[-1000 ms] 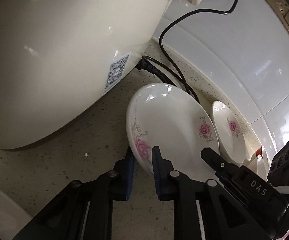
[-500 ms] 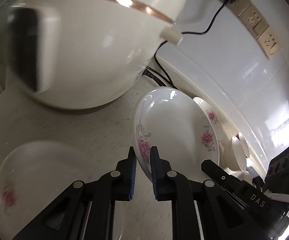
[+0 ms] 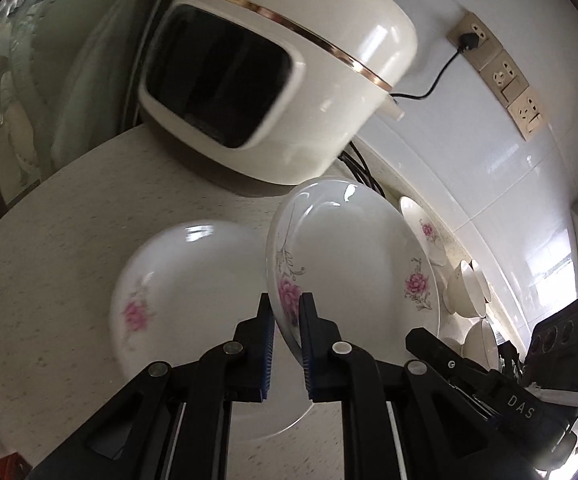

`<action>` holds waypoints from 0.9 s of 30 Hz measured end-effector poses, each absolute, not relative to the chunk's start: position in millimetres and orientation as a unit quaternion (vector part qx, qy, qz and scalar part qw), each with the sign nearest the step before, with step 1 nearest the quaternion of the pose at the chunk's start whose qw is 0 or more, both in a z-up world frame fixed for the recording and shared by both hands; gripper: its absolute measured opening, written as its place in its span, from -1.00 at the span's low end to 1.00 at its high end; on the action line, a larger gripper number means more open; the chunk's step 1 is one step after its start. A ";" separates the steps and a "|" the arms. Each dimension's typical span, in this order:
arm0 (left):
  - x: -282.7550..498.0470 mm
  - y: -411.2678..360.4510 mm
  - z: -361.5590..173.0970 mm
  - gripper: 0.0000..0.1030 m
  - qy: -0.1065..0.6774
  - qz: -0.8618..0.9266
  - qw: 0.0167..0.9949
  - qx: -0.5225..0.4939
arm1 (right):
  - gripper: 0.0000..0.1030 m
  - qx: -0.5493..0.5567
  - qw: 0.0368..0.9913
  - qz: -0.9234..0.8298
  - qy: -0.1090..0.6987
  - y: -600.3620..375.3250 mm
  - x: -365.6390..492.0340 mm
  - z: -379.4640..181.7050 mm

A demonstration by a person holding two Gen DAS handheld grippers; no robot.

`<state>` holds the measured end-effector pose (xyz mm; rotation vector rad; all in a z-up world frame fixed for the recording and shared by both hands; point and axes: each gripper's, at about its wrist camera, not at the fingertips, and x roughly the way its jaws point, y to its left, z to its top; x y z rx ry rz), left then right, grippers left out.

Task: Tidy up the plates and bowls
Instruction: 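Lower the held plate onto the other flower plate beside the rice cooker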

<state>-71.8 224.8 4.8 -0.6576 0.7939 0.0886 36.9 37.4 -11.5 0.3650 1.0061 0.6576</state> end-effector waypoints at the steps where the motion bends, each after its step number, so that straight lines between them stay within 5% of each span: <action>1: -74.7 226.9 4.6 -0.77 0.380 0.044 0.869 -0.315 | -0.61 0.169 0.808 0.310 0.471 39.7 34.3 -11.2; 27: -104.4 257.5 -14.1 -0.77 0.392 0.067 0.852 -0.340 | -0.60 0.116 0.788 0.323 0.511 82.0 12.9 -39.3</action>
